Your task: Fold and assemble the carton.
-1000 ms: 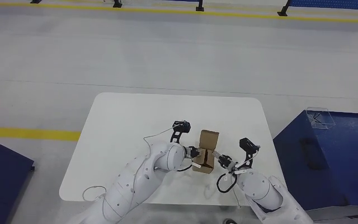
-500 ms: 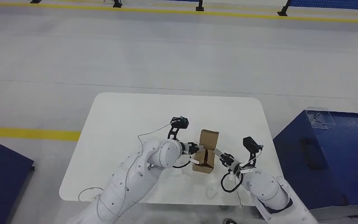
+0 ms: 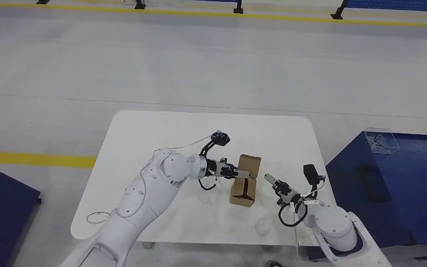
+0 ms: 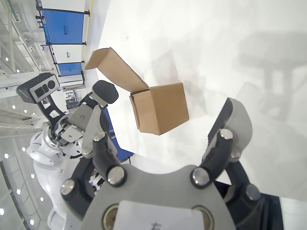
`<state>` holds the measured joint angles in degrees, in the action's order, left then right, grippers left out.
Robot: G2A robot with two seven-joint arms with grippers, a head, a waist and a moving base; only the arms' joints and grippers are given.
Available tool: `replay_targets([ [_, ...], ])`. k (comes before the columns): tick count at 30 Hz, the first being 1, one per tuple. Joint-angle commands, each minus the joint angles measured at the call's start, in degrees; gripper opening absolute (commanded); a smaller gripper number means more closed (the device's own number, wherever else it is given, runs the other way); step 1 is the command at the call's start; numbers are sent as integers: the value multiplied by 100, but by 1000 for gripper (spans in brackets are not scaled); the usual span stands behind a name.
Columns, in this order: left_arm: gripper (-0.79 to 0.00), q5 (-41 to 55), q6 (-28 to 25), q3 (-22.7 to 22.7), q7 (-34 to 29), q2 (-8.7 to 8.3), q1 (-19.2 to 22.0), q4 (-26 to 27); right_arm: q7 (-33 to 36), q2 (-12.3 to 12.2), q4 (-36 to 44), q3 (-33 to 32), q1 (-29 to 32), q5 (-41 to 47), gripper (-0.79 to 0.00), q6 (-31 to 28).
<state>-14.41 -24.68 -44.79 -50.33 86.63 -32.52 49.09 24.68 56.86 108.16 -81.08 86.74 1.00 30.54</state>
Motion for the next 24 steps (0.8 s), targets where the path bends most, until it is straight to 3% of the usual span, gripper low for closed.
replay_targets([
  [1, 0, 74, -75, 158, 72, 109, 169, -275, 0, 0, 0, 0, 0, 0, 0, 0],
  [10, 0, 217, -158, 627, 274, 537, 652, -1436, 0, 0, 0, 0, 0, 0, 0, 0],
  [18, 0, 488, -493, 775, 200, 822, 897, -2053, 0, 0, 0, 0, 0, 0, 0, 0],
  [24, -86, 288, -199, 924, 508, 1009, 1029, -2278, 0, 0, 0, 0, 0, 0, 0, 0],
])
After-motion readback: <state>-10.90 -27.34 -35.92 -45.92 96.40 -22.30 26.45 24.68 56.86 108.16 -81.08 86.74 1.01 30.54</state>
